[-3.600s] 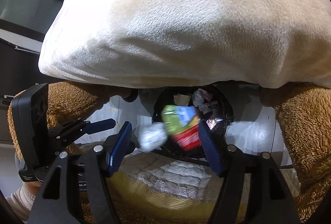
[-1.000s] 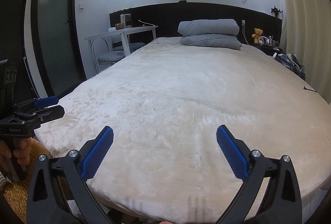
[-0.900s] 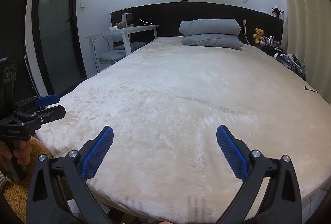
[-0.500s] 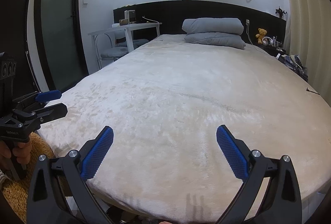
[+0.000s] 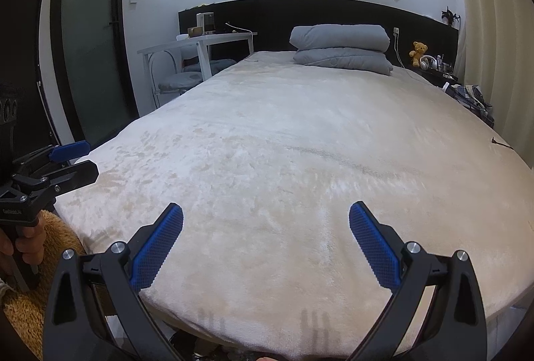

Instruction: Collect trash

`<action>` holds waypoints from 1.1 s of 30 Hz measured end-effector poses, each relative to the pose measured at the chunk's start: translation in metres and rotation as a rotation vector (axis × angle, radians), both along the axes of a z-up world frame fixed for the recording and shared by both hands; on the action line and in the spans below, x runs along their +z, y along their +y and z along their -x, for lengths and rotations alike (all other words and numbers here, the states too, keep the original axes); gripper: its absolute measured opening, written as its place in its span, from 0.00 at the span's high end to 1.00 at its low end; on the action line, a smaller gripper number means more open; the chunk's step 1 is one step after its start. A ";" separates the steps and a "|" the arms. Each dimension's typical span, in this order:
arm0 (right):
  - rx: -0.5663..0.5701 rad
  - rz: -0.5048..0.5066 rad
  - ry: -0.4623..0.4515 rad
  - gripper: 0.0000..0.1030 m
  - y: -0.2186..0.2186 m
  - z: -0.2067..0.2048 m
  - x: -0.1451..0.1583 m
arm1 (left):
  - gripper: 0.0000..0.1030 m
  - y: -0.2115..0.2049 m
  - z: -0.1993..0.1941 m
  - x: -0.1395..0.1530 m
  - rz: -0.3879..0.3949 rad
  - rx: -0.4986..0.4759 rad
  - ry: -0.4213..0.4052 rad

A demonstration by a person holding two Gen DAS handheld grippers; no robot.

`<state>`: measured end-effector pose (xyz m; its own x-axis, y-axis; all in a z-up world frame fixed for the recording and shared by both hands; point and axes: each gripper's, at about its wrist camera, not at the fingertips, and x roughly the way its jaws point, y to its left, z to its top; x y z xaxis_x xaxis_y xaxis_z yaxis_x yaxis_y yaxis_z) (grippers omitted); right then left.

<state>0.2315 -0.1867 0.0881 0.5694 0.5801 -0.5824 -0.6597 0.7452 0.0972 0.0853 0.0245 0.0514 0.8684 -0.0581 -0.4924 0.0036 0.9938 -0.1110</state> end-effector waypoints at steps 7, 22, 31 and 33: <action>0.003 0.004 0.003 0.04 0.001 -0.001 -0.002 | 0.06 -0.002 0.001 0.001 -0.006 0.005 0.000; -0.006 0.006 0.005 0.04 -0.001 -0.002 -0.003 | 0.06 -0.003 0.000 0.002 -0.015 0.010 -0.008; -0.008 0.003 0.005 0.04 -0.001 -0.001 -0.003 | 0.06 -0.003 -0.001 0.002 -0.023 0.018 -0.004; -0.009 0.000 0.002 0.04 -0.002 0.000 -0.003 | 0.06 -0.003 0.000 0.002 -0.026 0.017 -0.005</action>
